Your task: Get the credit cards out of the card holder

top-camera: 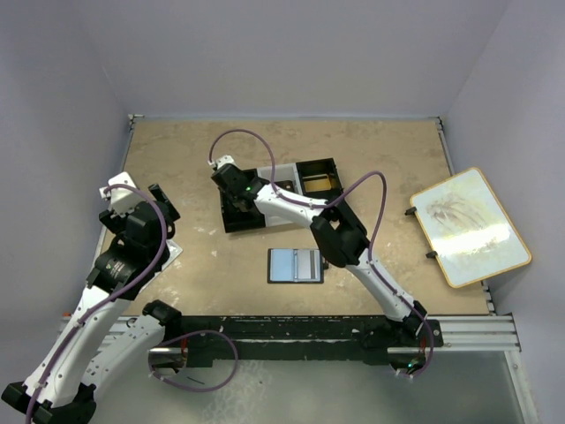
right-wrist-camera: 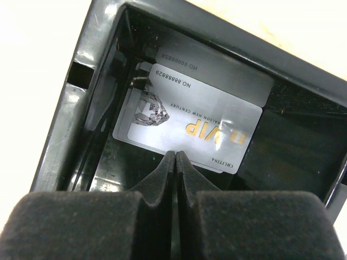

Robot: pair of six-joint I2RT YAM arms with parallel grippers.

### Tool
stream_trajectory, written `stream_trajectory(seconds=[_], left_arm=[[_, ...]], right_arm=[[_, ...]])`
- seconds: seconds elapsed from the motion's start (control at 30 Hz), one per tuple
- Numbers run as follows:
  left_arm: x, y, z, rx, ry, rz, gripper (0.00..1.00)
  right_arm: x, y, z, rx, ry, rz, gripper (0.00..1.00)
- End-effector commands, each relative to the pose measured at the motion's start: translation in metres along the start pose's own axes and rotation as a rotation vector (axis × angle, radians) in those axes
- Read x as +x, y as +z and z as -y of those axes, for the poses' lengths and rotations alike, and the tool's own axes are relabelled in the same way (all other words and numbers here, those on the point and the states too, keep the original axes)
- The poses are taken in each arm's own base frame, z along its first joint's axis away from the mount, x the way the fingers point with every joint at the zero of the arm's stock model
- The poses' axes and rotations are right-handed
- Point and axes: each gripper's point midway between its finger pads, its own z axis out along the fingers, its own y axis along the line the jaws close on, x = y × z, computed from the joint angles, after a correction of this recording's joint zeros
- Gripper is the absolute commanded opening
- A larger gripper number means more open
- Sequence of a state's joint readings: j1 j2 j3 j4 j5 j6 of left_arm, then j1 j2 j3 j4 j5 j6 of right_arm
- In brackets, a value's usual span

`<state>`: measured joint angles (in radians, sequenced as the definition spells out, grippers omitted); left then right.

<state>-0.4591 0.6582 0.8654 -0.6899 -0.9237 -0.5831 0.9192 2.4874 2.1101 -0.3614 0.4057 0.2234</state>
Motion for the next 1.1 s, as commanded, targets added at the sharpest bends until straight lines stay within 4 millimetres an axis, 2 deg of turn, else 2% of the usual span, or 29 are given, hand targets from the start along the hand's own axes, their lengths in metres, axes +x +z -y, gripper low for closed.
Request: stream_trajectory(seconds=[0.0, 0.07, 0.17, 0.27, 0.33, 0.43, 0.47, 0.53, 0.57, 0.6, 0.7, 0.8, 0.9, 0.97, 1.07], left_arm=[[-0.004, 0.001, 0.000, -0.008, -0.014, 0.017, 0.80], [-0.004, 0.001, 0.001, -0.004, -0.014, 0.014, 0.80], [-0.003, 0.002, 0.002, -0.003, -0.011, 0.012, 0.80], [-0.003, 0.001, 0.001, -0.002, -0.012, 0.011, 0.80], [-0.003, 0.001, 0.001, -0.002, -0.012, 0.010, 0.80], [-0.002, 0.001, 0.002, 0.001, -0.012, 0.007, 0.80], [-0.002, 0.000, 0.002, 0.004, -0.014, 0.006, 0.80], [0.000, 0.000, 0.005, 0.024, -0.008, -0.004, 0.81], [0.001, 0.000, 0.009, 0.044, 0.000, -0.010, 0.81], [0.004, 0.000, 0.014, 0.071, 0.012, -0.022, 0.81], [0.014, -0.001, 0.037, 0.189, 0.056, -0.069, 0.81], [0.033, -0.007, 0.072, 0.371, 0.103, -0.143, 0.81], [0.050, -0.025, 0.113, 0.613, 0.105, -0.216, 0.81], [0.068, -0.037, 0.131, 0.714, 0.093, -0.303, 0.81], [0.107, -0.057, 0.149, 0.812, 0.070, -0.477, 0.75]], right_arm=[[0.015, 0.004, 0.009, 0.034, -0.027, -0.045, 0.06], [0.003, -0.003, 0.007, 0.009, -0.013, -0.018, 0.08], [-0.031, -0.024, 0.008, -0.019, 0.010, 0.059, 0.15], [-0.071, -0.060, 0.012, -0.048, 0.045, 0.164, 0.21], [-0.091, -0.088, 0.013, -0.091, 0.063, 0.229, 0.24], [-0.104, -0.126, 0.020, -0.133, 0.095, 0.295, 0.28], [-0.100, -0.135, 0.022, -0.142, 0.112, 0.297, 0.29], [-0.082, -0.153, 0.029, -0.156, 0.165, 0.303, 0.33], [-0.067, -0.158, 0.033, -0.158, 0.199, 0.293, 0.34], [-0.059, -0.175, 0.040, -0.167, 0.244, 0.308, 0.36], [-0.006, -0.193, 0.052, -0.183, 0.362, 0.270, 0.38], [0.056, -0.203, 0.065, -0.167, 0.470, 0.203, 0.39], [0.112, -0.209, 0.076, -0.137, 0.567, 0.133, 0.45], [0.140, -0.212, 0.085, -0.106, 0.611, 0.105, 0.46], [0.166, -0.211, 0.104, -0.065, 0.633, 0.078, 0.44]])
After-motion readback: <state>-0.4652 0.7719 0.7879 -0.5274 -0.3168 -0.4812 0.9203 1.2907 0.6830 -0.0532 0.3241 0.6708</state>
